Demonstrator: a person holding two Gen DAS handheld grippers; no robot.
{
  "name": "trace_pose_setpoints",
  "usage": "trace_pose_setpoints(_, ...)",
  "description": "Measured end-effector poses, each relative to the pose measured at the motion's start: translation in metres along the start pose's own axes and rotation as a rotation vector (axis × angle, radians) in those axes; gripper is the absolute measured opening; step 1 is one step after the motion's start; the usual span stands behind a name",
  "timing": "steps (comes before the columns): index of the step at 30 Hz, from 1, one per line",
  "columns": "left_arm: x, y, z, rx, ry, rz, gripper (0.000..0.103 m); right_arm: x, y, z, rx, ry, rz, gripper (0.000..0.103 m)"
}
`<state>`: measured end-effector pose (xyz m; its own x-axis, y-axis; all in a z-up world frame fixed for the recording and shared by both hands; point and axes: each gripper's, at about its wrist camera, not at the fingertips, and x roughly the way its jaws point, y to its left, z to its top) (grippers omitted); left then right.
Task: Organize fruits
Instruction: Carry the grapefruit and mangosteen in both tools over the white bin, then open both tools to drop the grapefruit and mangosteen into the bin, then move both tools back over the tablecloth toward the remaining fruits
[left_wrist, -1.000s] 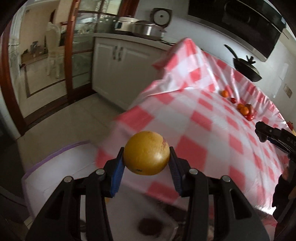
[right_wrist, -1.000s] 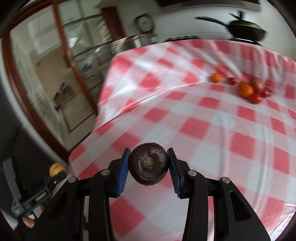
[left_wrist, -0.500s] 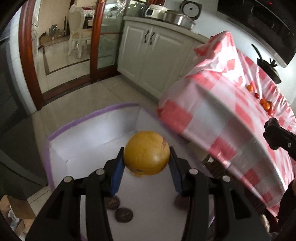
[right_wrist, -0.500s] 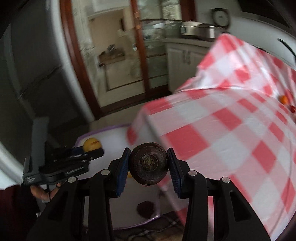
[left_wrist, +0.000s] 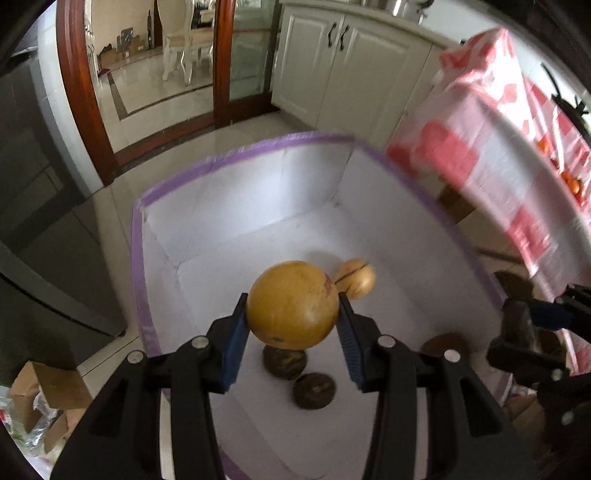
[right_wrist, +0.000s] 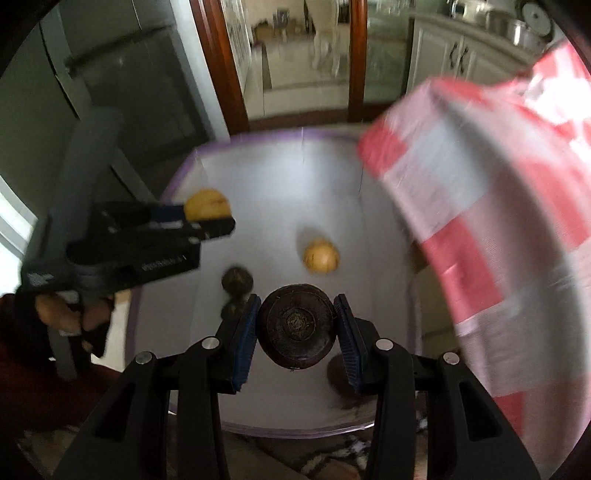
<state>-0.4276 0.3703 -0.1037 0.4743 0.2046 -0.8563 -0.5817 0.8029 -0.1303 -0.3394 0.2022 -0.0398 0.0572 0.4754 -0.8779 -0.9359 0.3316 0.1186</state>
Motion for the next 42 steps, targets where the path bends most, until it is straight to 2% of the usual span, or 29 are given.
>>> trace_pose_setpoints(5,0.018,0.007,-0.008,-0.009,0.069,0.028,0.046,0.041,0.009,-0.011,-0.027,0.144,-0.005,0.041)
trace_pose_setpoints(9,0.022,0.004,-0.012,0.022,0.061,0.077,0.046,0.068,0.025,-0.02,-0.1,0.238,-0.018,0.041)
trace_pose_setpoints(12,0.026,0.001,-0.011,0.051,0.075,0.116,0.046,0.078,0.038,-0.022,-0.168,0.268,-0.033,0.041)
trace_pose_setpoints(16,0.033,-0.005,-0.011,0.092,0.082,0.183,0.046,0.079,0.039,-0.027,-0.166,0.283,-0.022,0.041)
trace_pose_setpoints(20,0.035,-0.01,-0.011,0.109,0.084,0.225,0.046,0.075,0.038,-0.032,-0.156,0.285,-0.011,0.044)
trace_pose_setpoints(22,0.036,-0.014,-0.011,0.125,0.087,0.246,0.049,0.07,0.037,-0.03,-0.156,0.266,-0.002,0.058)
trace_pose_setpoints(24,0.036,-0.023,-0.011,0.156,0.074,0.278,0.069,0.063,0.036,-0.028,-0.157,0.242,0.015,0.065)
trace_pose_setpoints(26,0.035,-0.03,-0.01,0.179,0.06,0.292,0.081,0.056,0.036,-0.027,-0.16,0.214,0.029,0.069)
trace_pose_setpoints(32,0.04,-0.045,-0.014,0.256,0.056,0.397,0.081,0.04,0.027,-0.028,-0.147,0.147,0.1,0.078)
trace_pose_setpoints(38,0.048,-0.05,-0.015,0.296,0.084,0.466,0.081,0.034,0.014,-0.03,-0.115,0.098,0.178,0.084)
trace_pose_setpoints(42,0.055,-0.053,-0.014,0.306,0.129,0.514,0.088,0.026,0.004,-0.031,-0.096,0.058,0.234,0.085)
